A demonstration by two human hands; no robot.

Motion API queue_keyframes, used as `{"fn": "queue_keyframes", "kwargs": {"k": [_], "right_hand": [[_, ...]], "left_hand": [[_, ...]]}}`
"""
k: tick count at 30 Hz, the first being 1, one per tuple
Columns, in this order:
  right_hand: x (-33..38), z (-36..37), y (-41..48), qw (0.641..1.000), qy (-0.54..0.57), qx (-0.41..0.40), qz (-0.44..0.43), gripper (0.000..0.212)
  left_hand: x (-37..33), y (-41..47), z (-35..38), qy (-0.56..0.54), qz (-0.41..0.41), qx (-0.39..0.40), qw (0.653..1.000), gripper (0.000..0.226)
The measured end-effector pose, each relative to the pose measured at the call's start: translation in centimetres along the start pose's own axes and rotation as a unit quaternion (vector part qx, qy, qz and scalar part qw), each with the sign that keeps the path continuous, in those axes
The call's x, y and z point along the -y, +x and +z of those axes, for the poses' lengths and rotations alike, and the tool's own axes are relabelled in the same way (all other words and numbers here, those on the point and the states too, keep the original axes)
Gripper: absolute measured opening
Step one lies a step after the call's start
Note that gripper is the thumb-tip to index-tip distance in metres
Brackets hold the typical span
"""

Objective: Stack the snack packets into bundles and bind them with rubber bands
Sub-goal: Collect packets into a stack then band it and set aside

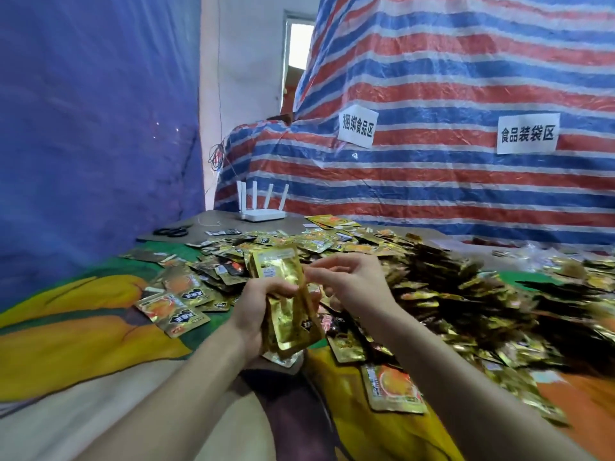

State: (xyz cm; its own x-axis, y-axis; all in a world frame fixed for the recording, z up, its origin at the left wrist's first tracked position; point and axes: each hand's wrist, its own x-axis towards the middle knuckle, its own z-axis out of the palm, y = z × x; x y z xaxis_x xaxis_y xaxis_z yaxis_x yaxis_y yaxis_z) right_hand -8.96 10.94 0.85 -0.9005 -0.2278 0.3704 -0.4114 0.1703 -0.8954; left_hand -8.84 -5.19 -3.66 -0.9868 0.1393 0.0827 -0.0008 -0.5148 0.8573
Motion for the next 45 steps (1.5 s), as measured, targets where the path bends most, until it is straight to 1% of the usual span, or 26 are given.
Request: {"fn": "queue_keyframes", "kwargs": {"k": [3, 5, 7, 9, 11, 12, 13, 14, 16, 17, 19, 20, 22, 23, 24, 25, 28, 31, 34, 36, 37, 39, 41, 43, 45], "right_hand": [[-1.4, 1.7, 1.1, 0.998, 0.007, -0.051, -0.021, 0.003], [-2.5, 1.8, 1.5, 0.997, -0.008, -0.071, -0.035, 0.003], [-3.5, 1.4, 1.8, 0.993, -0.060, -0.083, -0.057, 0.004], [-4.0, 0.7, 2.1, 0.989, -0.106, -0.079, -0.072, 0.002], [-4.2, 0.2, 1.9, 0.991, -0.111, -0.039, -0.067, 0.005], [-4.0, 0.0, 1.9, 0.995, -0.087, -0.004, -0.051, 0.008], [-3.7, -0.2, 1.7, 0.998, -0.034, 0.041, -0.028, 0.009], [-3.3, -0.5, 1.6, 0.995, 0.041, 0.091, -0.002, 0.009], [-2.5, -1.2, 1.4, 0.964, 0.198, 0.175, 0.038, 0.009], [-2.2, -1.5, 1.4, 0.942, 0.269, 0.196, 0.049, 0.011], [-1.8, -1.8, 1.2, 0.898, 0.385, 0.207, 0.047, 0.009], [-1.7, -1.8, 1.0, 0.883, 0.420, 0.207, 0.040, 0.010], [-1.8, -1.5, 0.8, 0.863, 0.460, 0.205, 0.034, 0.020], [-1.9, -1.4, 0.8, 0.858, 0.469, 0.206, 0.038, 0.029], [-1.9, -1.2, 0.9, 0.860, 0.463, 0.208, 0.041, 0.038], [-2.0, -1.1, 0.9, 0.871, 0.443, 0.210, 0.041, 0.044], [-2.2, -0.3, 0.9, 0.917, 0.349, 0.189, 0.045, 0.049], [-2.5, 0.2, 0.8, 0.947, 0.281, 0.151, 0.039, 0.055], [-2.7, 0.2, 0.6, 0.974, 0.205, 0.094, 0.015, 0.050], [-2.8, 0.3, 0.4, 0.983, 0.170, 0.065, 0.012, 0.055], [-2.8, 0.5, 0.3, 0.985, 0.159, 0.058, 0.017, 0.060], [-2.8, 1.2, 0.0, 0.988, 0.142, 0.056, 0.033, 0.068], [-2.8, 2.4, -0.4, 0.988, 0.133, 0.060, 0.048, 0.071], [-2.7, 3.7, -0.8, 0.988, 0.132, 0.059, 0.046, 0.071], [-2.5, 4.9, -1.1, 0.988, 0.144, 0.042, 0.032, 0.073]], "left_hand": [[-0.1, 0.2, -0.6, 0.035, -0.026, -0.011, 0.999, 0.027], [-0.2, 0.4, -0.6, 0.033, -0.034, -0.021, 0.999, 0.030], [-0.5, 0.8, -0.8, 0.024, -0.037, -0.026, 0.999, 0.037], [-0.8, 0.9, -1.0, 0.003, -0.031, -0.017, 0.999, 0.039], [-1.1, 0.7, -1.2, -0.044, -0.023, 0.026, 0.998, 0.039], [-1.2, 0.5, -1.2, -0.069, -0.017, 0.053, 0.996, 0.038], [-1.3, 0.3, -1.3, -0.094, -0.009, 0.078, 0.992, 0.037], [-1.4, 0.2, -1.4, -0.119, -0.001, 0.105, 0.987, 0.037], [-1.5, 0.0, -1.7, -0.166, 0.011, 0.147, 0.975, 0.038], [-1.5, 0.0, -1.8, -0.182, 0.014, 0.158, 0.971, 0.039], [-1.4, -0.2, -1.7, -0.187, 0.015, 0.172, 0.967, 0.040], [-1.3, -0.2, -1.5, -0.180, 0.018, 0.176, 0.968, 0.040], [-1.1, -0.2, -1.3, -0.163, 0.020, 0.176, 0.971, 0.040], [-1.1, -0.2, -1.2, -0.159, 0.017, 0.174, 0.972, 0.039], [-1.2, -0.1, -1.1, -0.158, 0.012, 0.169, 0.973, 0.037], [-1.2, -0.1, -1.1, -0.156, 0.007, 0.162, 0.974, 0.034], [-1.3, 0.0, -1.3, -0.129, -0.024, 0.127, 0.983, 0.026], [-1.3, 0.5, -1.7, -0.086, -0.052, 0.065, 0.993, 0.031], [-1.4, 1.0, -2.0, -0.096, -0.065, -0.030, 0.993, 0.033], [-1.5, 1.2, -2.5, -0.128, -0.041, -0.086, 0.987, 0.030], [-1.6, 1.3, -2.7, -0.154, -0.019, -0.098, 0.983, 0.026], [-1.8, 1.4, -2.8, -0.215, 0.029, -0.101, 0.971, 0.024], [-1.7, 1.5, -2.4, -0.257, 0.069, -0.103, 0.958, 0.028], [-1.5, 1.5, -1.8, -0.276, 0.092, -0.106, 0.951, 0.037], [-1.3, 1.5, -1.2, -0.280, 0.100, -0.113, 0.948, 0.038]]}}
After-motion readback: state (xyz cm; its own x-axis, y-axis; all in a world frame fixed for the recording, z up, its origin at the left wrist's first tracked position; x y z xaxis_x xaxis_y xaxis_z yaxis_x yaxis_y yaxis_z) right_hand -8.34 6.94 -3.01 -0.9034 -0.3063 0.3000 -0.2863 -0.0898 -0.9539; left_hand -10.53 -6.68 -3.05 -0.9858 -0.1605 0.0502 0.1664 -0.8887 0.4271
